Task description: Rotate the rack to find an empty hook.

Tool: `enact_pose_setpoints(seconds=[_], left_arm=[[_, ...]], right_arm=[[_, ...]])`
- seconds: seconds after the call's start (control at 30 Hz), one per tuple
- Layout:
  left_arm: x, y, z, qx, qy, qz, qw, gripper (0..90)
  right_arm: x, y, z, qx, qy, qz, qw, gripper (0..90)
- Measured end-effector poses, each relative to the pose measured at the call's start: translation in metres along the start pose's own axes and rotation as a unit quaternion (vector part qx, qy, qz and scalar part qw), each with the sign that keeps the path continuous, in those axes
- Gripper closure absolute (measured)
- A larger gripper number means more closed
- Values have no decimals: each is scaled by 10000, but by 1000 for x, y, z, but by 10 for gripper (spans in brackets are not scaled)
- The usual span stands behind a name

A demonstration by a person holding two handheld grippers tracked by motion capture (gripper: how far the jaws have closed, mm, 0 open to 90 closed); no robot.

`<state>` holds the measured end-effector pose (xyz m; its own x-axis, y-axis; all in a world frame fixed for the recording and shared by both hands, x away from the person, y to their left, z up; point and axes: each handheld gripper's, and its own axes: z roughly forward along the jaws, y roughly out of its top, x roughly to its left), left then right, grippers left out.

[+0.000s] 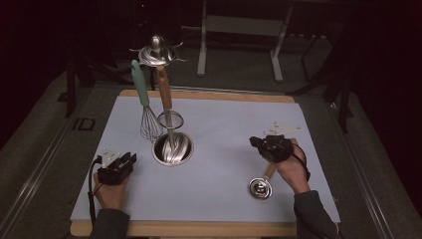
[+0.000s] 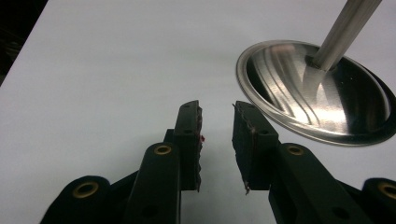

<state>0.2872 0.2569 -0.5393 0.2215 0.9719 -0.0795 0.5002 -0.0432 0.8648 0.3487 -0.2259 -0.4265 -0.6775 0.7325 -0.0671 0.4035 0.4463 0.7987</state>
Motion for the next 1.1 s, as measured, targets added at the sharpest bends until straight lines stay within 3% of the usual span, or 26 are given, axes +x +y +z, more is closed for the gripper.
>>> enact_pose_setpoints(seconds=[0.23,0.43,0.77,1.1], left_arm=[[0,0,0,2,-7,3,10000,725],[0,0,-1,-4,-2,-1,10000,726],[0,0,-1,-18,-5,-21,10000,725],[0,0,-1,-26,4,1,10000,724]], right_arm=[[-14,-19,-8,26,-132,320,9994,887],[-21,-33,-12,84,-181,332,9992,896],[-29,-57,-13,502,-452,292,9973,898],[-34,-86,-8,828,-529,409,9943,900]])
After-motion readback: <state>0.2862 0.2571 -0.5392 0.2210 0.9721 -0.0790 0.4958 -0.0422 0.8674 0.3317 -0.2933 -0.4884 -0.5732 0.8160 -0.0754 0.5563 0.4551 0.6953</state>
